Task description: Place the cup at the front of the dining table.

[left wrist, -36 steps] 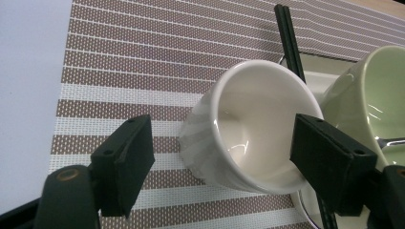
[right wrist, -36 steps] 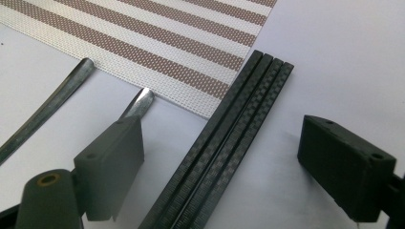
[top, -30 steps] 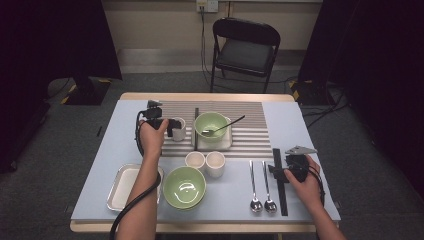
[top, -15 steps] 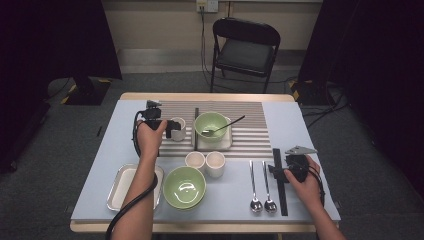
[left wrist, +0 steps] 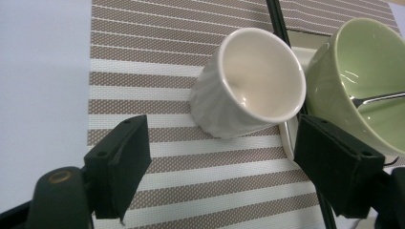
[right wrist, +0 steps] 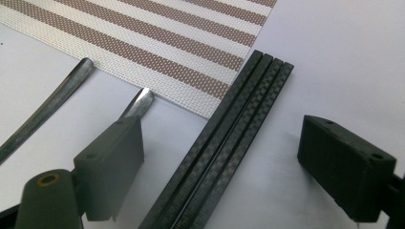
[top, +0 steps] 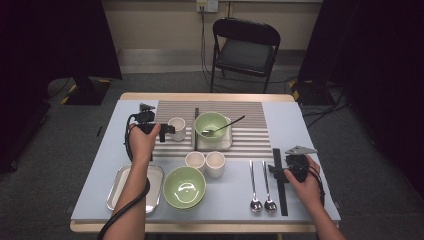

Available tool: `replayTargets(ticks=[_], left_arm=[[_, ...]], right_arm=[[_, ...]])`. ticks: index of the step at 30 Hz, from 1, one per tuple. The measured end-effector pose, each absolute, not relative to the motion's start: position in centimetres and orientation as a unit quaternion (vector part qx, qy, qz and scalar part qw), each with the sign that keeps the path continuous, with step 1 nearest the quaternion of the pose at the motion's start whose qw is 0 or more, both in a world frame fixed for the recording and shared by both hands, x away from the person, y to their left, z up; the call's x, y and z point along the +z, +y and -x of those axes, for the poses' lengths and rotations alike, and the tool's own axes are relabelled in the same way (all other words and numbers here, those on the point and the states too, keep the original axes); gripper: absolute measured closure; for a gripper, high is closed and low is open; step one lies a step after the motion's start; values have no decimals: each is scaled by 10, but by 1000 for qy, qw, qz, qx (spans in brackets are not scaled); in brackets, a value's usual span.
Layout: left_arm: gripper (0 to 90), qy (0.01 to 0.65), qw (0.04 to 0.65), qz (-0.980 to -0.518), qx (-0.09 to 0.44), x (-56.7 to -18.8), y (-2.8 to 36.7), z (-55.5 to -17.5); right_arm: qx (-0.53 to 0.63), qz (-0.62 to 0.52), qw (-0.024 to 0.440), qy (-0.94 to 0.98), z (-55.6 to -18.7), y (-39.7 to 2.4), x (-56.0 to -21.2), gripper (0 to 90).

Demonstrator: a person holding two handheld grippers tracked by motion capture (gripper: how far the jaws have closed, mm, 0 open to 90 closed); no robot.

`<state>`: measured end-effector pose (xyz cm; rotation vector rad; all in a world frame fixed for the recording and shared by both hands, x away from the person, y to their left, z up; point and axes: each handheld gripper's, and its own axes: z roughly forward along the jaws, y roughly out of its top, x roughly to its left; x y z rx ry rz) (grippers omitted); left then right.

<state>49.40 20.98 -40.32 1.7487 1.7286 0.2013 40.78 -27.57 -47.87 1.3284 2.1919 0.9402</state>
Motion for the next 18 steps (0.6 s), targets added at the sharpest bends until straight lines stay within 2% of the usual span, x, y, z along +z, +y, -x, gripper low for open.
replayTargets(ticks=[18], left_arm=[[191, 649, 332, -681, 71, -399, 206, -486]], right_arm=[[337, -476, 204, 786, -408, -276, -479, 148]])
